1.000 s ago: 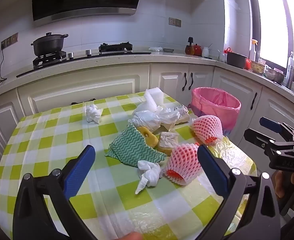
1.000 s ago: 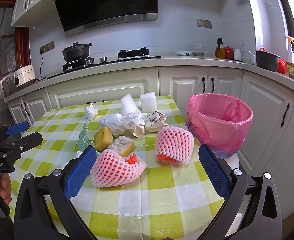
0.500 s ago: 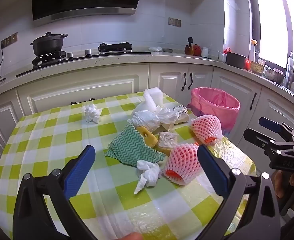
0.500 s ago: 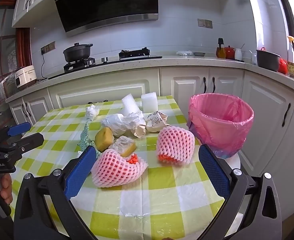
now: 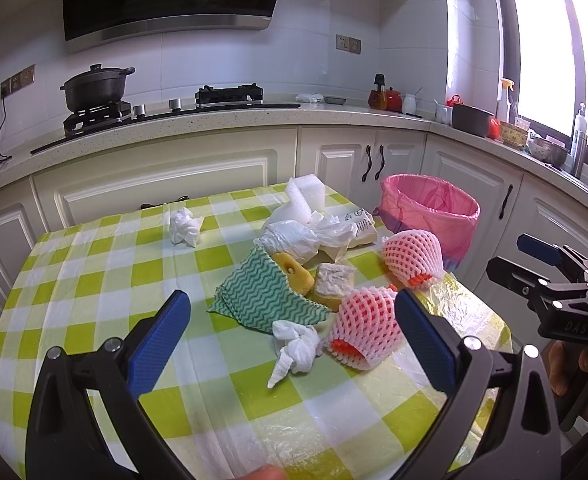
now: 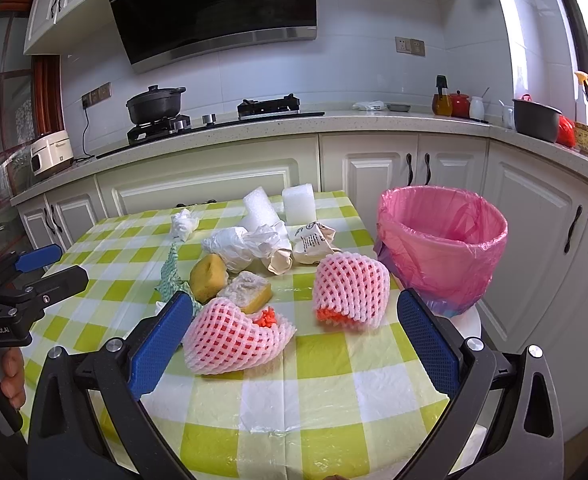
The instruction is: Collect trash
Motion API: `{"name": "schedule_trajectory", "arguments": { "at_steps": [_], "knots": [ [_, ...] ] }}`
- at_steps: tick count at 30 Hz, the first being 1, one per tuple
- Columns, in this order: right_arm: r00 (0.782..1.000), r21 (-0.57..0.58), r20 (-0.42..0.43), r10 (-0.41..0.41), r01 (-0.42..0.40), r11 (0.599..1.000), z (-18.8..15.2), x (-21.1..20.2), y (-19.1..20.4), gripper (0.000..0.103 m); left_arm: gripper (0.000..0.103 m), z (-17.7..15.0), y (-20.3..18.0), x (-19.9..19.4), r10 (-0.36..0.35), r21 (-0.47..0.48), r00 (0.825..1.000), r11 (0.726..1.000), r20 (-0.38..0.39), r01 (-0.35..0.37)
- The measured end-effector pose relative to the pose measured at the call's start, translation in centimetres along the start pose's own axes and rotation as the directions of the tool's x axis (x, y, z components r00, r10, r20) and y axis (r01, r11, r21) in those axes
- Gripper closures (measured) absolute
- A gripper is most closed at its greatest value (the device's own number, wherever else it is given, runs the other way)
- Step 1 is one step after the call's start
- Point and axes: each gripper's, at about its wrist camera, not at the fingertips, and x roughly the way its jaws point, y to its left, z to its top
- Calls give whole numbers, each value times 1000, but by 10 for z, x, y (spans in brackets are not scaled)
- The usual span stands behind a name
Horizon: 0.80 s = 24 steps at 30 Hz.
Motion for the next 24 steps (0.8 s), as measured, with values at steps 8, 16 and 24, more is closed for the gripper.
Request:
{"name": "schedule_trajectory", "arguments": {
  "at_steps": [8,16,24],
  "knots": [
    [1000,0,0,0,0,1000,0,0,0,7,4,2,4,0,-1,-3,1000,1000,-1,1],
    [1000,0,-1,0,0,1000,0,0,0,7,4,2,4,0,-1,-2,1000,1000,0,1],
    [1000,-1,-2,0,0,1000,1,-1,1,7,4,2,4,0,-2,-3,1000,1000,-1,2]
  ]
}}
